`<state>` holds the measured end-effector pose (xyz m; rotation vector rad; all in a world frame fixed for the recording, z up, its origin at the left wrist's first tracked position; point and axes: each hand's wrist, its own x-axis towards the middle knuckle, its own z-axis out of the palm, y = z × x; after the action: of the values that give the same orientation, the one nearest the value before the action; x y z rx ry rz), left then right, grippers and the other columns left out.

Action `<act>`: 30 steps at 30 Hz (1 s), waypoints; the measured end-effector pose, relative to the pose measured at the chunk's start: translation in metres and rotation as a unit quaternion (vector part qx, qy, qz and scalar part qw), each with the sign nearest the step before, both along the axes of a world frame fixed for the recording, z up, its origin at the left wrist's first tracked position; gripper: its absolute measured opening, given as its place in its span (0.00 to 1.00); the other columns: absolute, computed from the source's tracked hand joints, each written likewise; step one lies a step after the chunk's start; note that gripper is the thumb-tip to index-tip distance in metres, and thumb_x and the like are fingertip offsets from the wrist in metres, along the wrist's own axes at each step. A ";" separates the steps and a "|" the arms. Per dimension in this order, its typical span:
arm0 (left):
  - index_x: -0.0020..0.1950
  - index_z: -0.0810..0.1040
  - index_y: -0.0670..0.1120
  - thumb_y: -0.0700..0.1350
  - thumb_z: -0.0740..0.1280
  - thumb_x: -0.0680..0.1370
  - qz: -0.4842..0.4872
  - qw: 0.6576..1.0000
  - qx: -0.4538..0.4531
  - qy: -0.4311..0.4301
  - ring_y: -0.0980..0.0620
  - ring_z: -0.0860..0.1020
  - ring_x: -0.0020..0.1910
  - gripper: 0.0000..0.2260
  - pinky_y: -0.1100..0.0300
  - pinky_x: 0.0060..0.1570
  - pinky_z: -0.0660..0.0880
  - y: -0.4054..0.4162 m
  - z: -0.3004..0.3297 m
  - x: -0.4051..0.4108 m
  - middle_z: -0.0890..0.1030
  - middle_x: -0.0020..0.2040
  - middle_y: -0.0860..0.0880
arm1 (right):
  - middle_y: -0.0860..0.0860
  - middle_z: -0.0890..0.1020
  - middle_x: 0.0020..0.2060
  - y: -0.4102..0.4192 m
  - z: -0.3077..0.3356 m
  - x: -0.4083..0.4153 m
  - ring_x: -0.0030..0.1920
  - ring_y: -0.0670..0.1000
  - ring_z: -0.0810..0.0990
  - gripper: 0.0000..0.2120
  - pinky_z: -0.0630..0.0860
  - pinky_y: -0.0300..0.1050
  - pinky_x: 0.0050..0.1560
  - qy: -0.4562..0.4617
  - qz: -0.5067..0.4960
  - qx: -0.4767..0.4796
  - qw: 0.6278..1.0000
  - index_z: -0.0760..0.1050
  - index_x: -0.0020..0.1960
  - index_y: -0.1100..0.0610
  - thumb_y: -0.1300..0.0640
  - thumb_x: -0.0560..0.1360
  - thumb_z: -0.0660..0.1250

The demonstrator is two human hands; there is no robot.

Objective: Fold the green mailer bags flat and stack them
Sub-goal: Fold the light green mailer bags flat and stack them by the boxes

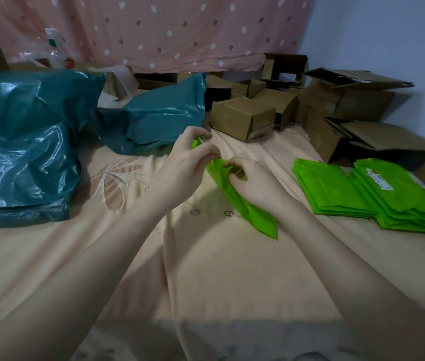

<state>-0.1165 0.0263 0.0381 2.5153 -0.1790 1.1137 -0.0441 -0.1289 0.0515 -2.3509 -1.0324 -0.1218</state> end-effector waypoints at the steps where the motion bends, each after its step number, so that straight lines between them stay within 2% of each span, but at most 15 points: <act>1: 0.48 0.77 0.41 0.39 0.60 0.80 -0.017 1.000 -0.017 -0.002 0.53 0.68 0.50 0.06 0.64 0.53 0.66 0.000 0.000 -0.002 0.70 0.59 0.41 | 0.56 0.80 0.58 -0.001 -0.001 0.004 0.60 0.57 0.75 0.17 0.70 0.46 0.59 0.000 -0.003 -0.007 1.000 0.74 0.63 0.58 0.61 0.76 0.60; 4: 0.49 0.76 0.41 0.38 0.60 0.80 -0.045 0.998 -0.042 0.014 0.53 0.69 0.54 0.06 0.65 0.54 0.67 0.000 -0.003 -0.007 0.69 0.60 0.42 | 0.56 0.70 0.69 0.000 -0.008 0.018 0.70 0.56 0.66 0.20 0.62 0.42 0.65 0.034 -0.017 -0.048 0.998 0.65 0.71 0.59 0.59 0.79 0.57; 6: 0.49 0.76 0.41 0.38 0.60 0.80 -0.053 0.997 -0.041 0.034 0.52 0.70 0.55 0.06 0.64 0.55 0.67 0.001 -0.007 -0.011 0.68 0.61 0.43 | 0.57 0.66 0.72 0.004 -0.013 0.027 0.71 0.56 0.64 0.22 0.61 0.43 0.66 0.072 -0.030 -0.066 0.995 0.60 0.74 0.58 0.56 0.81 0.55; 8: 0.48 0.77 0.42 0.40 0.60 0.79 -0.064 0.996 -0.036 0.052 0.51 0.71 0.56 0.06 0.64 0.57 0.66 0.004 -0.011 -0.015 0.69 0.61 0.44 | 0.58 0.65 0.72 0.013 -0.017 0.034 0.71 0.57 0.65 0.22 0.63 0.43 0.64 0.101 -0.040 -0.074 0.991 0.57 0.75 0.58 0.55 0.81 0.54; 11: 0.49 0.79 0.46 0.49 0.60 0.79 -0.074 0.993 -0.033 0.087 0.54 0.72 0.59 0.11 0.61 0.60 0.67 0.010 -0.015 -0.024 0.71 0.60 0.48 | 0.60 0.67 0.71 0.029 -0.023 0.041 0.70 0.59 0.66 0.22 0.64 0.48 0.67 0.107 -0.045 -0.091 0.989 0.58 0.74 0.57 0.54 0.81 0.54; 13: 0.52 0.80 0.49 0.53 0.58 0.78 -0.066 0.993 -0.044 0.090 0.58 0.73 0.56 0.13 0.64 0.56 0.69 0.015 -0.015 -0.030 0.72 0.60 0.52 | 0.60 0.68 0.70 0.041 -0.026 0.043 0.69 0.59 0.67 0.22 0.64 0.53 0.68 0.094 -0.042 -0.097 0.990 0.60 0.73 0.58 0.53 0.81 0.55; 16: 0.56 0.78 0.51 0.49 0.59 0.78 -0.034 0.993 -0.097 0.060 0.63 0.76 0.50 0.11 0.65 0.45 0.72 0.023 -0.013 -0.033 0.75 0.57 0.57 | 0.60 0.71 0.68 0.060 -0.027 0.043 0.68 0.60 0.68 0.20 0.65 0.53 0.67 0.070 -0.025 -0.093 0.993 0.64 0.70 0.61 0.55 0.80 0.57; 19: 0.56 0.77 0.52 0.43 0.58 0.78 0.034 0.987 -0.153 0.025 0.61 0.77 0.49 0.11 0.62 0.42 0.72 0.036 -0.016 -0.028 0.79 0.51 0.58 | 0.60 0.74 0.65 0.078 -0.028 0.044 0.66 0.59 0.70 0.17 0.68 0.51 0.64 0.054 -0.010 -0.074 0.996 0.69 0.66 0.62 0.57 0.79 0.58; 21: 0.57 0.77 0.49 0.39 0.57 0.77 0.073 0.984 -0.157 0.033 0.57 0.77 0.51 0.14 0.60 0.46 0.72 0.047 -0.019 -0.019 0.79 0.52 0.56 | 0.60 0.77 0.62 0.088 -0.031 0.047 0.63 0.59 0.73 0.14 0.71 0.52 0.60 0.053 -0.008 -0.068 0.996 0.72 0.62 0.61 0.56 0.79 0.58; 24: 0.62 0.75 0.45 0.36 0.55 0.77 0.105 0.982 -0.125 0.094 0.50 0.73 0.59 0.17 0.63 0.53 0.65 0.067 -0.027 0.004 0.78 0.59 0.48 | 0.59 0.78 0.59 0.099 -0.036 0.052 0.61 0.60 0.74 0.14 0.72 0.56 0.58 0.053 -0.013 -0.073 0.996 0.74 0.60 0.59 0.54 0.78 0.58; 27: 0.69 0.69 0.44 0.37 0.54 0.78 0.103 0.977 -0.074 0.170 0.46 0.68 0.68 0.20 0.58 0.65 0.62 0.081 -0.034 0.032 0.73 0.68 0.45 | 0.57 0.78 0.58 0.107 -0.039 0.058 0.62 0.60 0.72 0.14 0.72 0.57 0.58 0.045 -0.048 -0.085 0.994 0.75 0.59 0.56 0.51 0.78 0.58; 30: 0.73 0.64 0.45 0.41 0.54 0.80 0.093 0.967 -0.018 0.237 0.48 0.63 0.72 0.20 0.57 0.69 0.58 0.083 -0.036 0.050 0.67 0.72 0.46 | 0.56 0.77 0.59 0.112 -0.042 0.064 0.63 0.60 0.71 0.16 0.70 0.56 0.59 0.043 -0.073 -0.083 0.993 0.76 0.59 0.56 0.48 0.78 0.60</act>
<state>-0.0663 0.1097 0.0025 2.7200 0.2102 0.5380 0.0201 -0.0166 0.0092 -2.5585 -0.8581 0.0115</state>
